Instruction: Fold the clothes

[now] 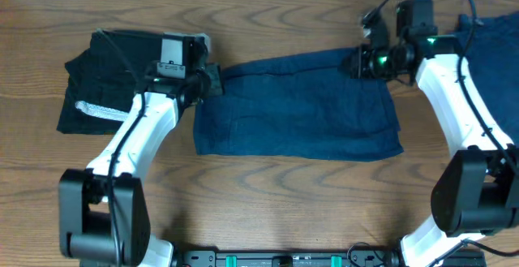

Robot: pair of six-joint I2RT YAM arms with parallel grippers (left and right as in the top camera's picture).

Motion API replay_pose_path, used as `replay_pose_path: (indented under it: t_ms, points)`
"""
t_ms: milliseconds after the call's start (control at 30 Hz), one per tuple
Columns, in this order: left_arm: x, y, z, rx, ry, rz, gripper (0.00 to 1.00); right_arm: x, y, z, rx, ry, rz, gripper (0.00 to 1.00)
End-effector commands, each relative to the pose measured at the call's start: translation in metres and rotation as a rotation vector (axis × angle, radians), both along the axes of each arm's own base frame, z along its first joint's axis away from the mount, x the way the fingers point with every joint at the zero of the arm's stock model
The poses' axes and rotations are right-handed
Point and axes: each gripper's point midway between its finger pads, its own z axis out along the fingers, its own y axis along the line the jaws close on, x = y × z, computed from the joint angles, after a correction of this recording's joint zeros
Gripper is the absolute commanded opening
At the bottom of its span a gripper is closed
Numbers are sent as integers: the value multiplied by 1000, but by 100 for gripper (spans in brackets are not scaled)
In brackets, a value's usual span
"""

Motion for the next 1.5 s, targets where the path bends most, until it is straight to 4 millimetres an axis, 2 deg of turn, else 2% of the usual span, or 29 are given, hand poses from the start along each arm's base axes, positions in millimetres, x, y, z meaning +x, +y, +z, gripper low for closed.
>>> replay_pose_path:
  t_ms: [0,133,300,433,533,667,767,1000,1200,1300,1467]
  points:
    - [-9,-25,-13,-93,71,-57,6,-27,27,-21,26,68,159,1]
    - [-11,-36,-31,-85,106,-82,6,-51,39,-44,-13,146,271,1]
    - [-3,-41,-48,-74,103,-79,6,-68,38,-85,-92,286,291,1]
    - [8,-30,-61,-17,85,-27,6,-75,25,-115,-170,371,284,1]
    - [18,-18,-68,51,58,22,6,-78,6,-134,-262,431,245,1]
    - [25,-11,-78,87,46,48,6,-78,-20,-152,-382,481,187,1]
    - [26,-11,-90,91,59,48,6,-75,-38,-156,-438,489,152,1]
    - [24,0,-123,154,106,78,6,-69,-58,-157,-420,499,87,1]
    - [26,-1,-122,152,95,78,6,-57,-86,-159,-431,493,-21,1]
    - [27,-1,-122,151,92,78,6,-44,-113,-163,-498,474,-146,1]
    - [30,-2,-119,146,77,79,6,-21,-132,-165,-497,404,-245,1]
